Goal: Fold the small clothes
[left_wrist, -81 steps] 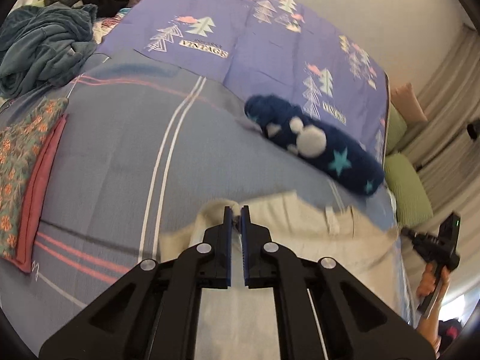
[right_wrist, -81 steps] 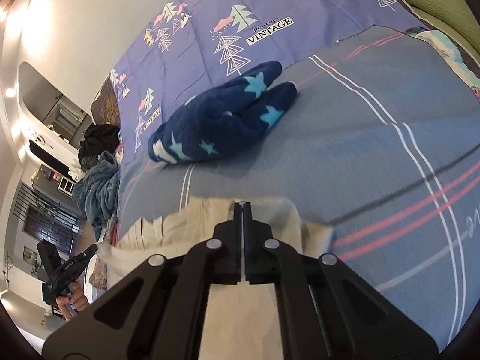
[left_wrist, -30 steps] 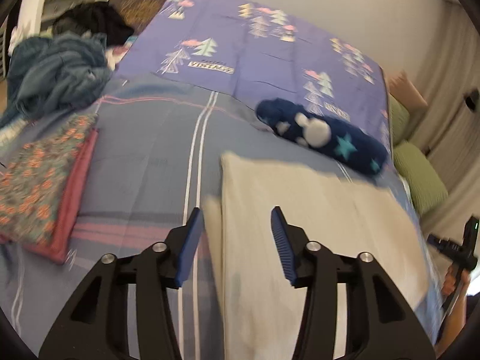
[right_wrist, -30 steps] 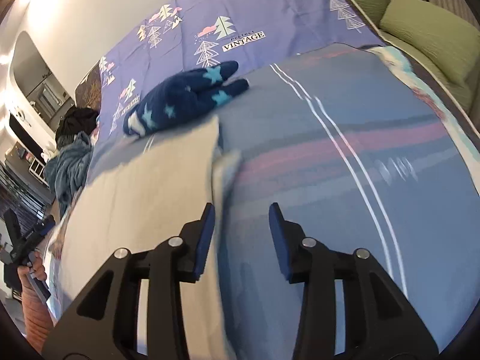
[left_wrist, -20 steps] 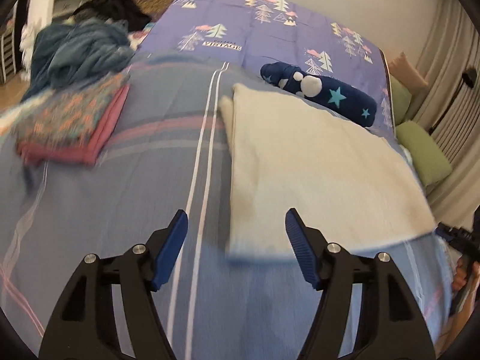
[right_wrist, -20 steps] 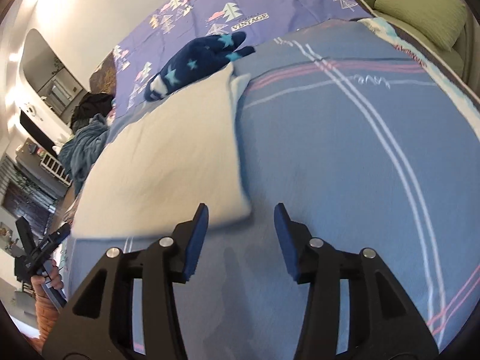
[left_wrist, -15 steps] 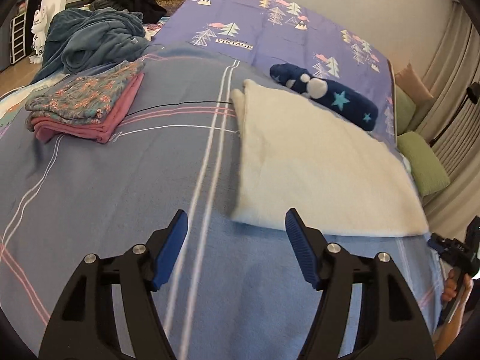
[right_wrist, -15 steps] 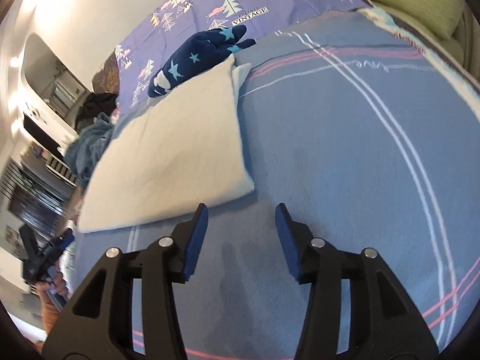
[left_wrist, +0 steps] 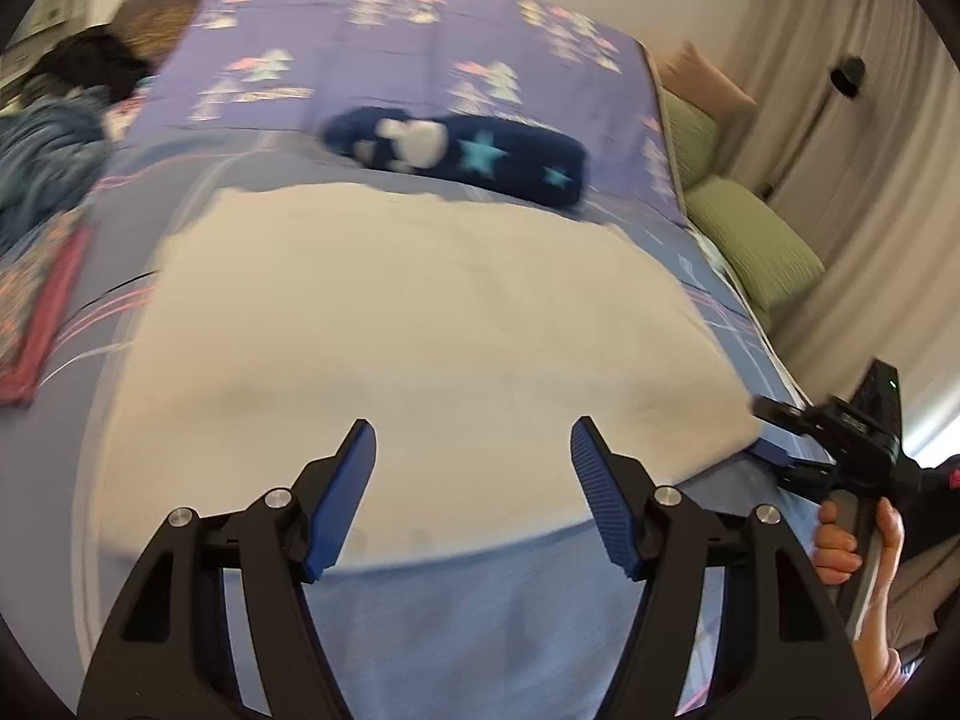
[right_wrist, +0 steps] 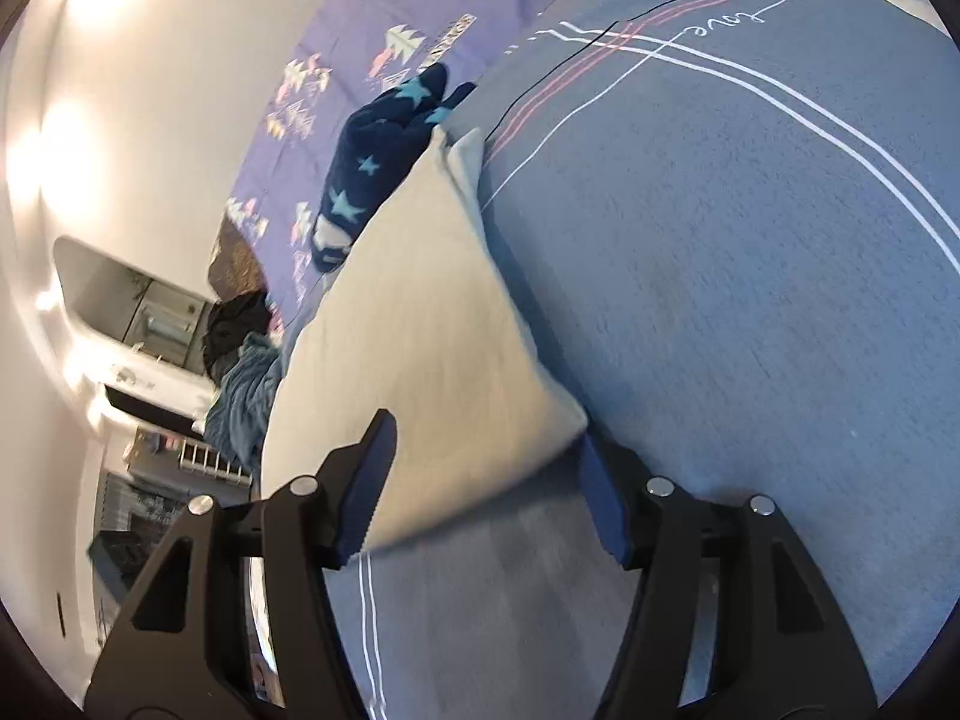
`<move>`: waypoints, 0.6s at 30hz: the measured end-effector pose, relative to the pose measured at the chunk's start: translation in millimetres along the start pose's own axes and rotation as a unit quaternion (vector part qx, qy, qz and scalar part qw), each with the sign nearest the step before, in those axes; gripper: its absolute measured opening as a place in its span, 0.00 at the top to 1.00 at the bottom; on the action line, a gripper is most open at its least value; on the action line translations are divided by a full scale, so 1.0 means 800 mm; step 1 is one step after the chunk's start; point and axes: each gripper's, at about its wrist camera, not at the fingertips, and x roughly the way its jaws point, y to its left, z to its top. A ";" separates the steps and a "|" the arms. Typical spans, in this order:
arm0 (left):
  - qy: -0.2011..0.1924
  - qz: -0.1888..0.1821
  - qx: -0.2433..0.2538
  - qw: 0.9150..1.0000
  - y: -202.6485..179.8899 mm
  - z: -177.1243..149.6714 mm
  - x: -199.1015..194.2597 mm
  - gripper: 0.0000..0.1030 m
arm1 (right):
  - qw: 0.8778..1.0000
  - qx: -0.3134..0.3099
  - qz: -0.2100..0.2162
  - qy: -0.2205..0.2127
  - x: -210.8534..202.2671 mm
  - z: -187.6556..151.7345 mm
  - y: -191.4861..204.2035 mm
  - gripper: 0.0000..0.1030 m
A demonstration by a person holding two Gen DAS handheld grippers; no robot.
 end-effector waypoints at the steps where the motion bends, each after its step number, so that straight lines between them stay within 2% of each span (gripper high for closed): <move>1: 0.007 -0.005 0.010 1.000 -0.014 0.009 0.011 0.34 | 1.000 0.010 0.001 -0.009 0.000 0.001 0.001 0.41; 2: 0.010 -0.008 0.018 1.000 -0.025 0.016 0.019 0.34 | 1.000 0.014 0.001 -0.014 0.001 0.000 0.001 0.43; 4: 0.023 -0.012 0.034 0.999 -0.054 0.040 0.044 0.34 | 0.999 0.012 -0.009 -0.030 0.004 0.001 0.002 0.63; 5: 0.028 -0.015 0.038 0.999 -0.067 0.051 0.056 0.34 | 0.999 0.010 -0.016 -0.032 0.007 0.001 0.000 0.85; 6: 0.036 -0.021 0.043 0.998 -0.085 0.066 0.073 0.33 | 0.999 0.016 -0.011 -0.026 0.011 0.000 -0.008 0.93; 8: 0.055 -0.031 0.052 0.997 -0.115 0.090 0.103 0.32 | 0.999 0.037 0.023 -0.023 0.009 0.000 -0.020 0.95; 9: 0.068 -0.035 0.057 0.995 -0.134 0.103 0.123 0.23 | 0.998 0.039 0.040 -0.026 0.003 0.000 -0.022 0.96; 11: 0.094 -0.040 0.066 0.993 -0.165 0.120 0.157 0.20 | 0.997 0.027 0.056 -0.036 -0.009 -0.002 -0.018 0.96; 14: 0.137 -0.015 0.090 0.986 -0.213 0.139 0.217 0.19 | 0.998 0.003 0.053 -0.046 -0.019 -0.009 -0.009 0.97; 17: 0.175 0.033 0.116 0.977 -0.252 0.148 0.273 0.19 | 0.997 0.015 0.064 -0.038 -0.019 -0.014 -0.015 0.97; 18: 0.190 0.058 0.132 0.971 -0.265 0.147 0.292 0.19 | 0.997 0.021 0.070 -0.034 -0.019 -0.015 -0.019 0.97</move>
